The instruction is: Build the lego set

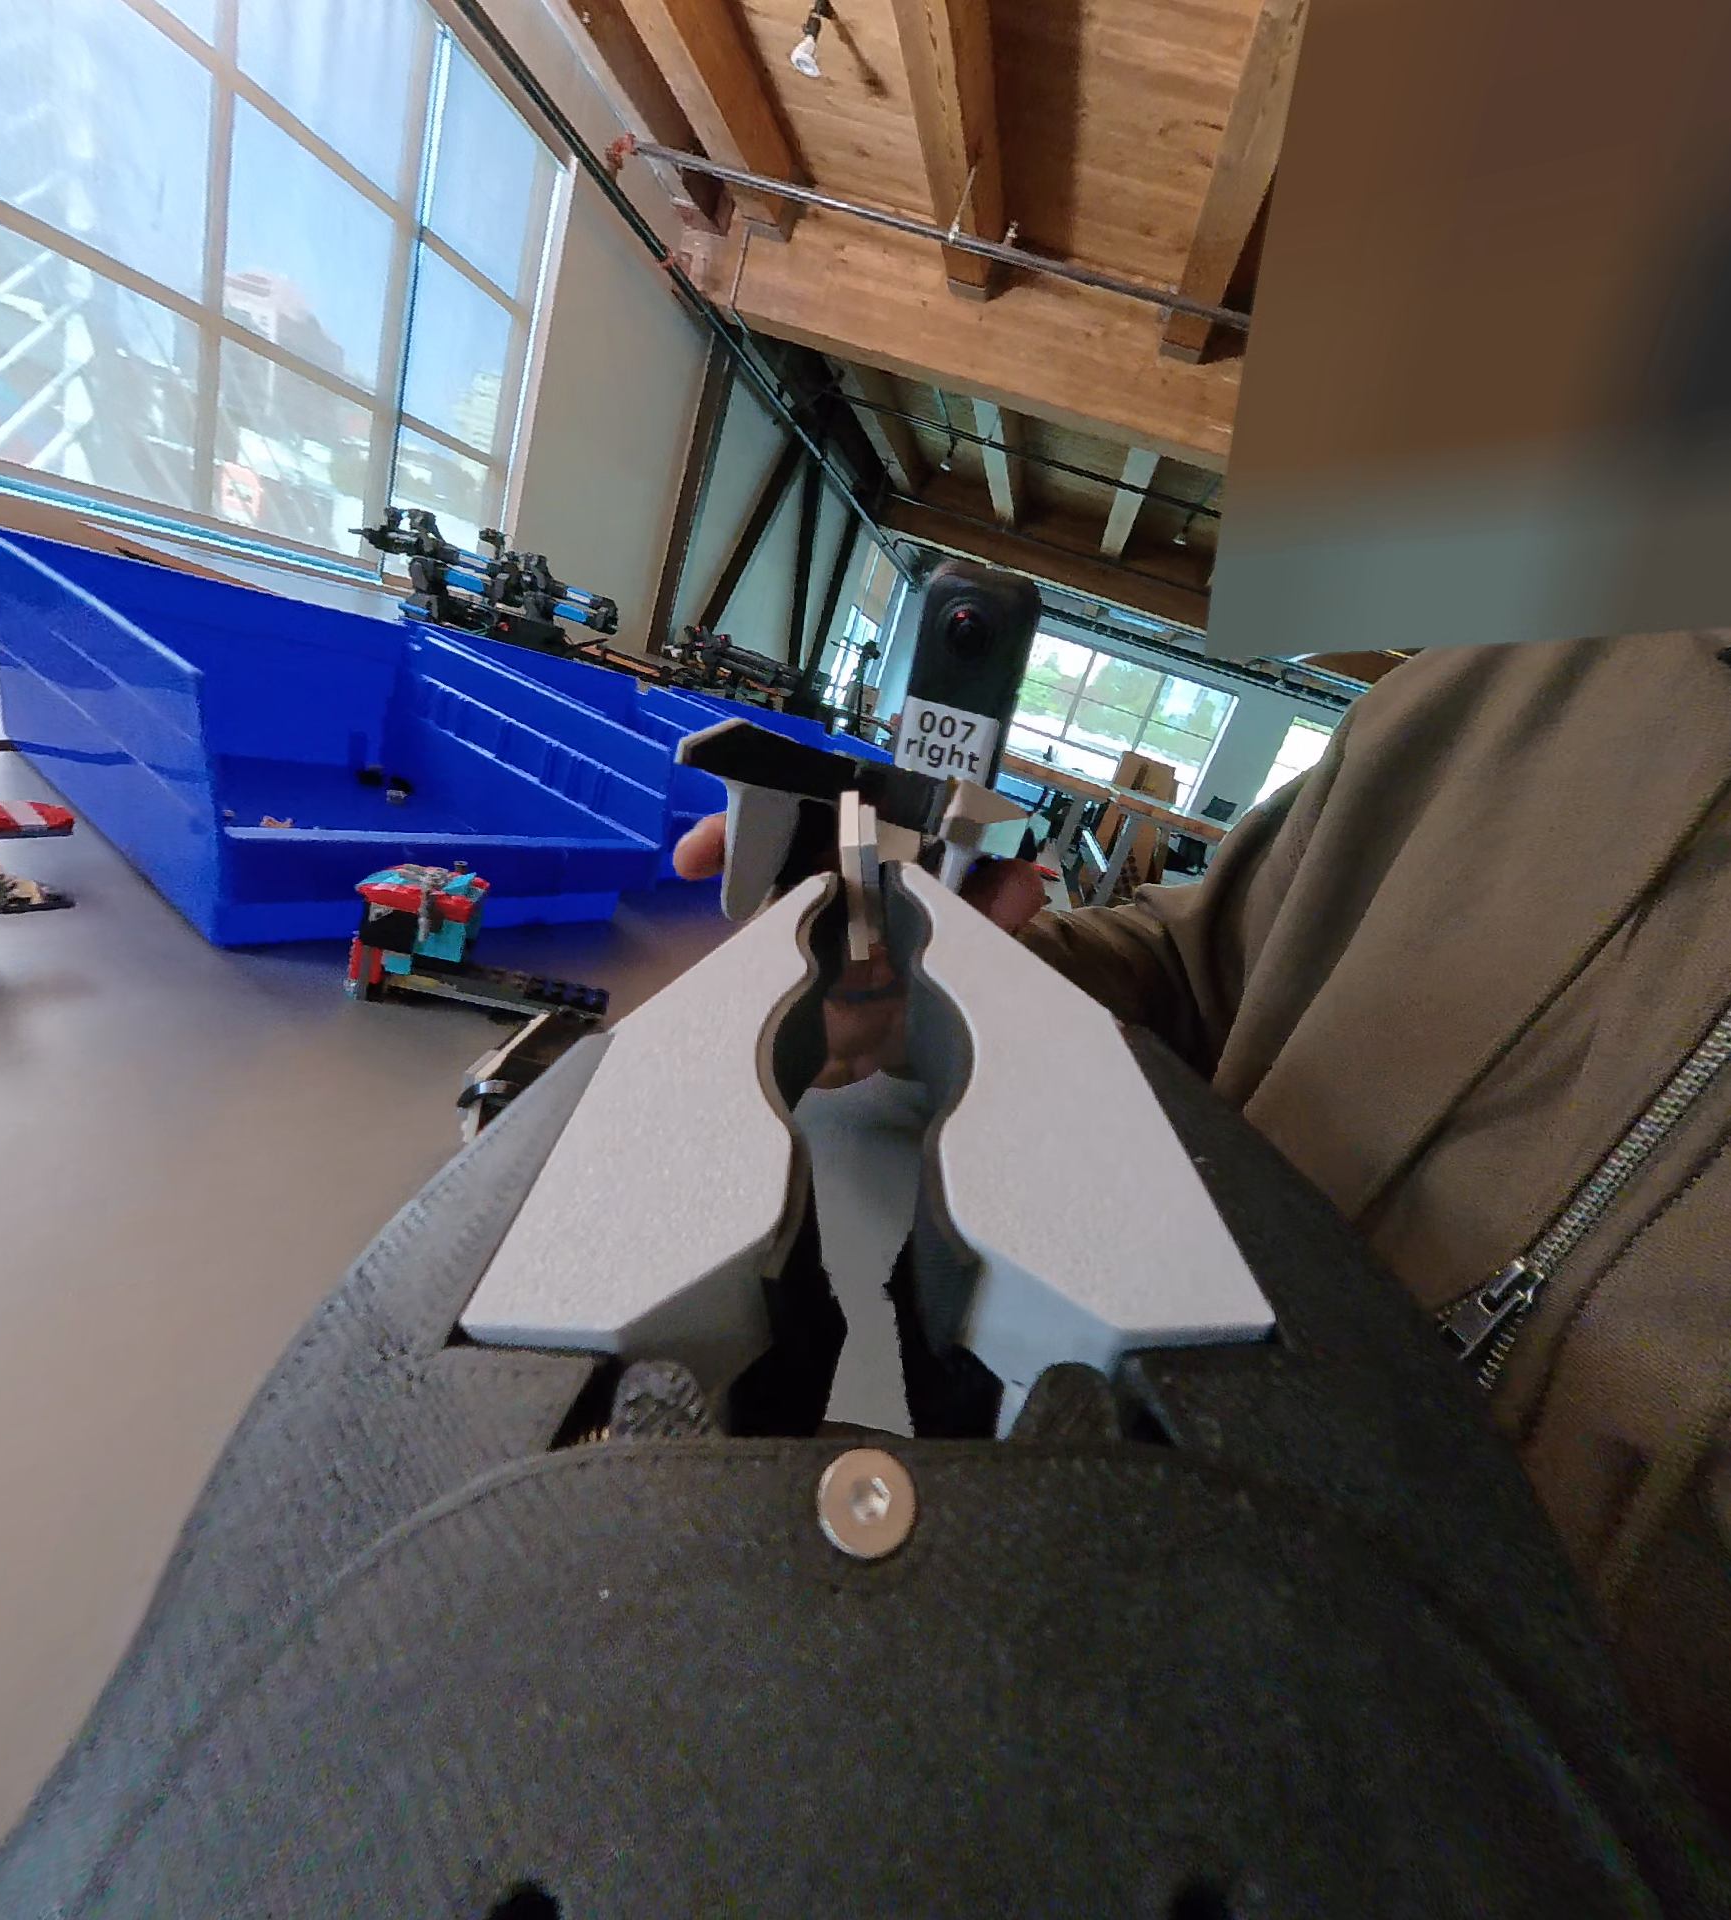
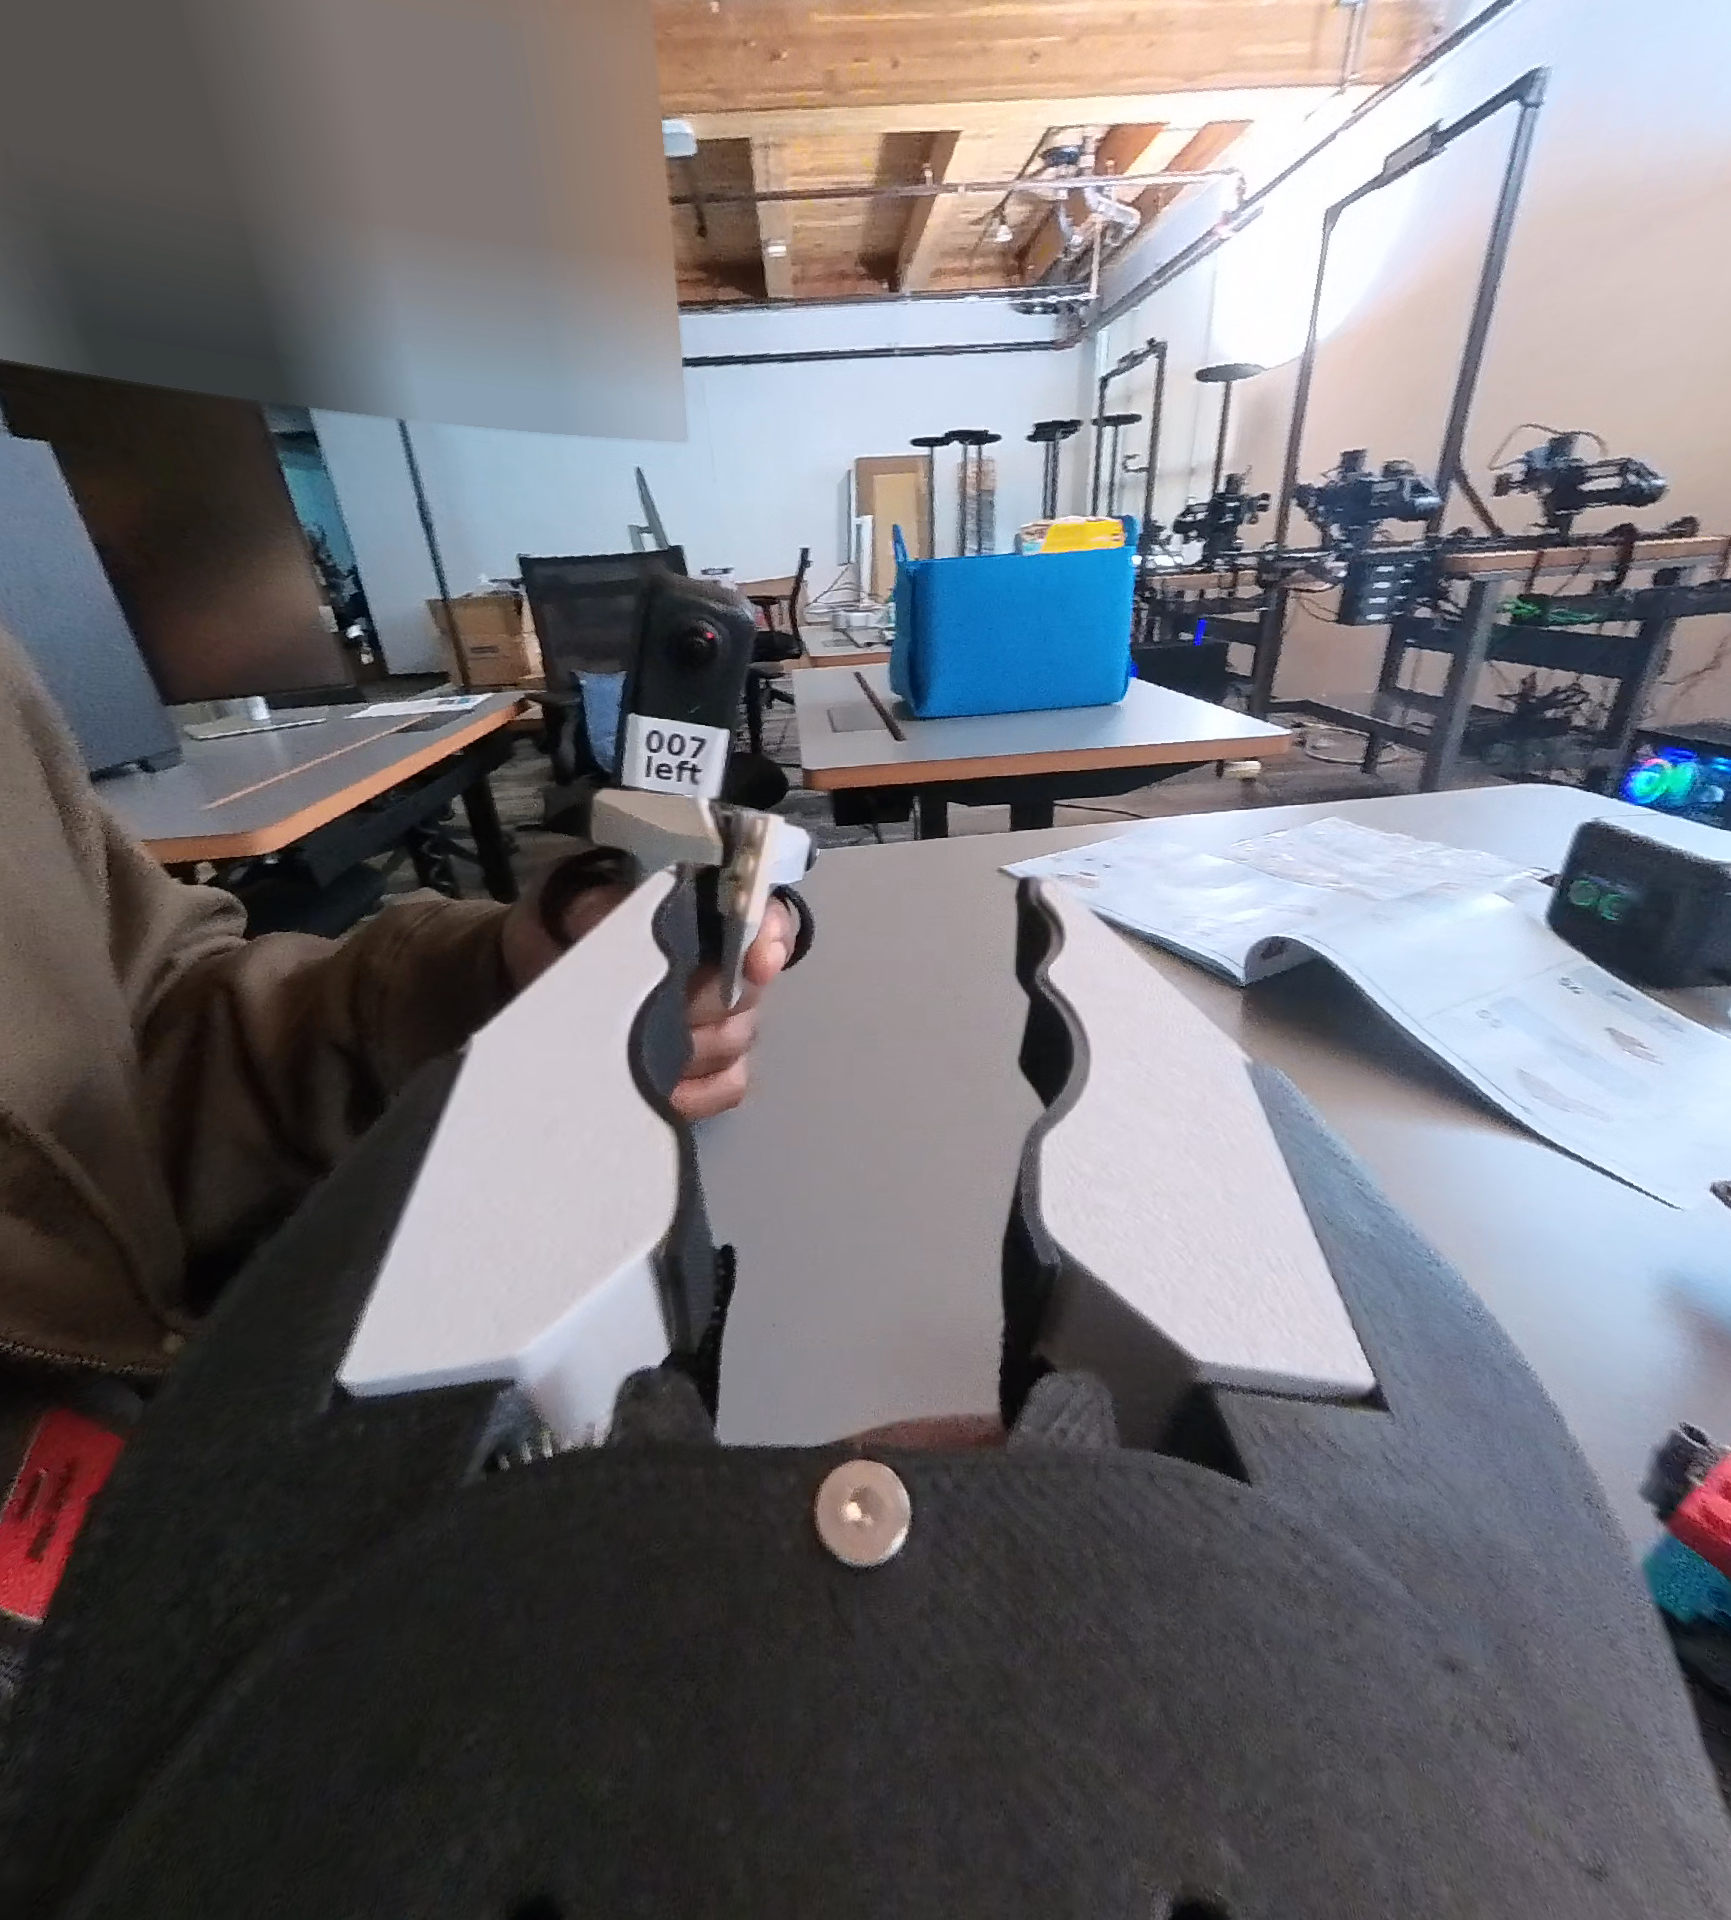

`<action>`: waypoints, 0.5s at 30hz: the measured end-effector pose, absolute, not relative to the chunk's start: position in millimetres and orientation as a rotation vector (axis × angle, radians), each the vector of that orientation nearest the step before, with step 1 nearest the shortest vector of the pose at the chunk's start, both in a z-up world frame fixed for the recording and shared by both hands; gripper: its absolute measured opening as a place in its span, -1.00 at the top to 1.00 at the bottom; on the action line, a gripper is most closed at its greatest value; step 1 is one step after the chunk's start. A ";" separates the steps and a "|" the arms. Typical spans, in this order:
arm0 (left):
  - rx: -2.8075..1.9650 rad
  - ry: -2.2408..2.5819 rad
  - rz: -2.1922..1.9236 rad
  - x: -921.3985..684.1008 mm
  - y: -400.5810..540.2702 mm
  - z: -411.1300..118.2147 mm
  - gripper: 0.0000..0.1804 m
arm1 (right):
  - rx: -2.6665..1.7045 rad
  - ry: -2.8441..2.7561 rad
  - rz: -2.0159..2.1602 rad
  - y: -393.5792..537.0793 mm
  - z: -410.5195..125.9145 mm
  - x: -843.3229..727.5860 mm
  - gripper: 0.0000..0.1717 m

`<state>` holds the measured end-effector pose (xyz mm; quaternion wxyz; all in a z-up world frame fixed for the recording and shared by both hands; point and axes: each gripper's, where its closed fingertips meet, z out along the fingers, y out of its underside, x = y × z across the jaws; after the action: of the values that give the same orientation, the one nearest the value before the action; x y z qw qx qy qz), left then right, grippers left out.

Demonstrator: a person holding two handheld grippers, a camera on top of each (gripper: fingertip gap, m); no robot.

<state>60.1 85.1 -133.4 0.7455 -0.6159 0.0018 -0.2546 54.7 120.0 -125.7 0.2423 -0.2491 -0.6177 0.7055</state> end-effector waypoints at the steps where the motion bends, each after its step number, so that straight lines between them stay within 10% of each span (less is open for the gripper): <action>1: -1.347 -0.016 -0.554 56.5 85.6 -133.7 0.93 | -0.697 -1.679 1.919 123.3 -125.2 53.4 0.26; 15: -1.353 -0.437 -0.415 -11.2 99.2 -150.2 0.93 | -0.927 -1.681 1.852 220.0 -149.0 73.0 0.59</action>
<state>-11.2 99.2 -150.2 0.7382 -0.6161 -0.1989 -0.1892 73.0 220.0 -149.0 0.2348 -0.3379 -0.6125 0.6749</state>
